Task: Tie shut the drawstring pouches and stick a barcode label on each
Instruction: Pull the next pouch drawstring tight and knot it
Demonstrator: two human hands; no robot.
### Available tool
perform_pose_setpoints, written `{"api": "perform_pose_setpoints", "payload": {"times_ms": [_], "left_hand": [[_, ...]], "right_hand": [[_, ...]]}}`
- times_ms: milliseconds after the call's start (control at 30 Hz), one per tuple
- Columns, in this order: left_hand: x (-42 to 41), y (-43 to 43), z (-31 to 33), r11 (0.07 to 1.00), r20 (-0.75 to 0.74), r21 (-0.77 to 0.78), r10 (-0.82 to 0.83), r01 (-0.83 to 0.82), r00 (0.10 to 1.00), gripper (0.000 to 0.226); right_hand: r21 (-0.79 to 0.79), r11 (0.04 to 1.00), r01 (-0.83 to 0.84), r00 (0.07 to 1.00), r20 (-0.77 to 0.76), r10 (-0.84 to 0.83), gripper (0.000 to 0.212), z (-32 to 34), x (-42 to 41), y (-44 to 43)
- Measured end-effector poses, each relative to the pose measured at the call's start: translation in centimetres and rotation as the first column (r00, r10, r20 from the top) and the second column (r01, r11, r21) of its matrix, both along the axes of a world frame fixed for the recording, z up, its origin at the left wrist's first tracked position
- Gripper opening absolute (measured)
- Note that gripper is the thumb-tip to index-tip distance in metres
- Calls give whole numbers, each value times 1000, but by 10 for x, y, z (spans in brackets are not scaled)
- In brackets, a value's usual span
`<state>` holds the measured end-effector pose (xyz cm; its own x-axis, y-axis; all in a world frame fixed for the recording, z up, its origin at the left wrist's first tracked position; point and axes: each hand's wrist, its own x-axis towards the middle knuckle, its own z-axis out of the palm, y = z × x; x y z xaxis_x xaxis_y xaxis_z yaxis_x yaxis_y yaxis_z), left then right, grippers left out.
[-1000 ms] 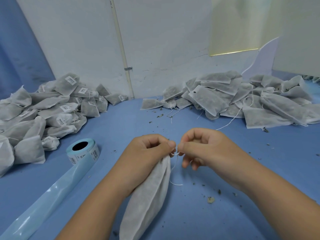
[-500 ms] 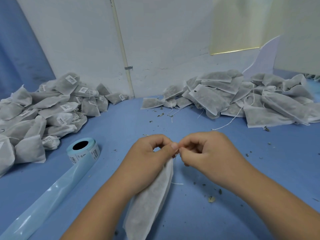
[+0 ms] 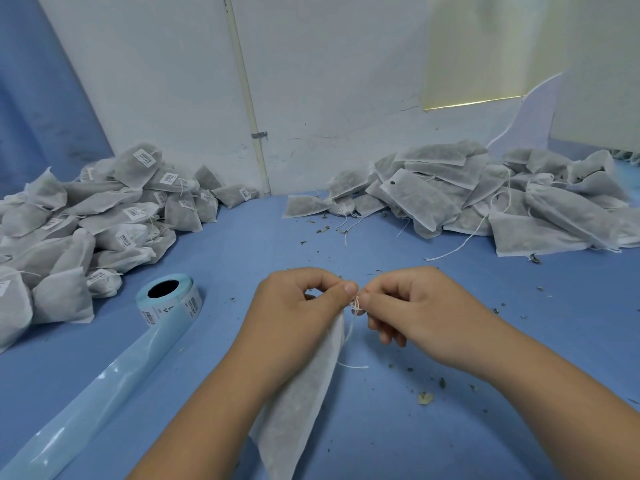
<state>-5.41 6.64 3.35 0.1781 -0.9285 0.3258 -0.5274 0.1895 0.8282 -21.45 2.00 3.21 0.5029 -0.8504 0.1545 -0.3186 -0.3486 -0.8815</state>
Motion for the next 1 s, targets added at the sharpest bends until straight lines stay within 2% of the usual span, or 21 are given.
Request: {"api": "perform_pose_setpoints", "payload": {"times_ms": [267, 433, 600, 700, 833, 1000], "left_hand": [[1, -4, -3, 989, -164, 117, -75, 95, 984, 27], [-1, -2, -2, 952, -390, 212, -124, 220, 913, 26], [-4, -2, -3, 945, -497, 231, -90, 232, 863, 33], [-5, -2, -4, 952, -516, 211, -85, 222, 852, 31], [-6, -2, -3, 964, -484, 176, -91, 198, 870, 34], [-6, -3, -5, 979, -433, 118, -101, 167, 896, 34]], "right_hand": [[-78, 996, 36, 999, 13, -35, 22, -2, 0, -1], [-162, 983, 82, 996, 27, -79, 22, -3, 2, 1], [-242, 957, 159, 983, 124, -132, 16, -6, 6, 2], [-279, 941, 191, 976, 156, -152, 10, -6, 6, 2], [-363, 918, 161, 985, 119, -125, 13, -5, 5, 5], [-377, 915, 141, 988, 112, -106, 13, -7, 6, 5]]}}
